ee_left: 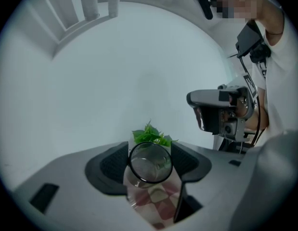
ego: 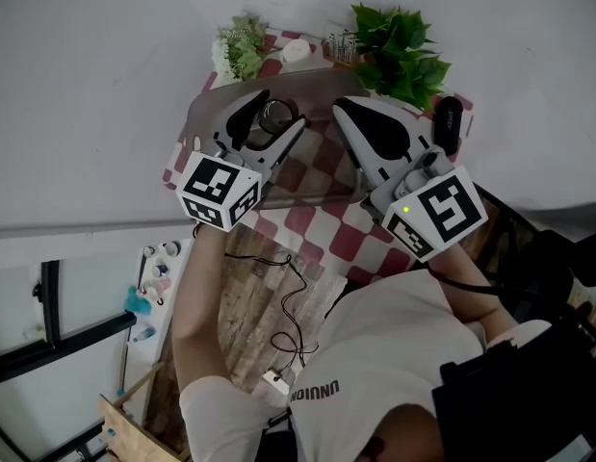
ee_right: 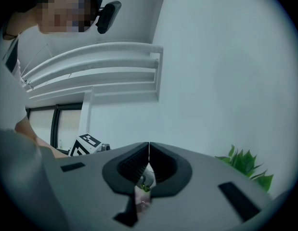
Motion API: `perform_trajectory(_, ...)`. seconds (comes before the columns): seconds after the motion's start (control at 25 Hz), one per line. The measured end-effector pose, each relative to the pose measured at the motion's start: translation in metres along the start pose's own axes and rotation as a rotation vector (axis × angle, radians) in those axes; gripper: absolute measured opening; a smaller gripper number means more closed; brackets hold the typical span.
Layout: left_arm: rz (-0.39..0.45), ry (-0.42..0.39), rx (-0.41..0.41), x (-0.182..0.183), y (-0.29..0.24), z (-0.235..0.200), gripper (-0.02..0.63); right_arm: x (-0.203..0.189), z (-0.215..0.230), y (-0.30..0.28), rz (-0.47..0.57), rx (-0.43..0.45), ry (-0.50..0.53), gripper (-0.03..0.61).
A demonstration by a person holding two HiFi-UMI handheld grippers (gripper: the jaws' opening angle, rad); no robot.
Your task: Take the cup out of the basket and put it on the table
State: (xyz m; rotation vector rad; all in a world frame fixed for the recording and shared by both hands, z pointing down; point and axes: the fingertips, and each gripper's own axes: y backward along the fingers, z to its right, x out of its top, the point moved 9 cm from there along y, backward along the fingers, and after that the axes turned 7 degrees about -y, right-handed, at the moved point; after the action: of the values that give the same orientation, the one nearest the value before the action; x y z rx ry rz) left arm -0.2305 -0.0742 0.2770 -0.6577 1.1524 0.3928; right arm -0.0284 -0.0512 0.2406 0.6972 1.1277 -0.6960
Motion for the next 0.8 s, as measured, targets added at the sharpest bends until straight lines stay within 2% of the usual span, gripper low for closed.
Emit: perform_trajectory(0.8, 0.065, -0.067, -0.002, 0.029, 0.012, 0.03, 0.288, 0.006, 0.006, 0.014, 0.009, -0.016, 0.014, 0.018)
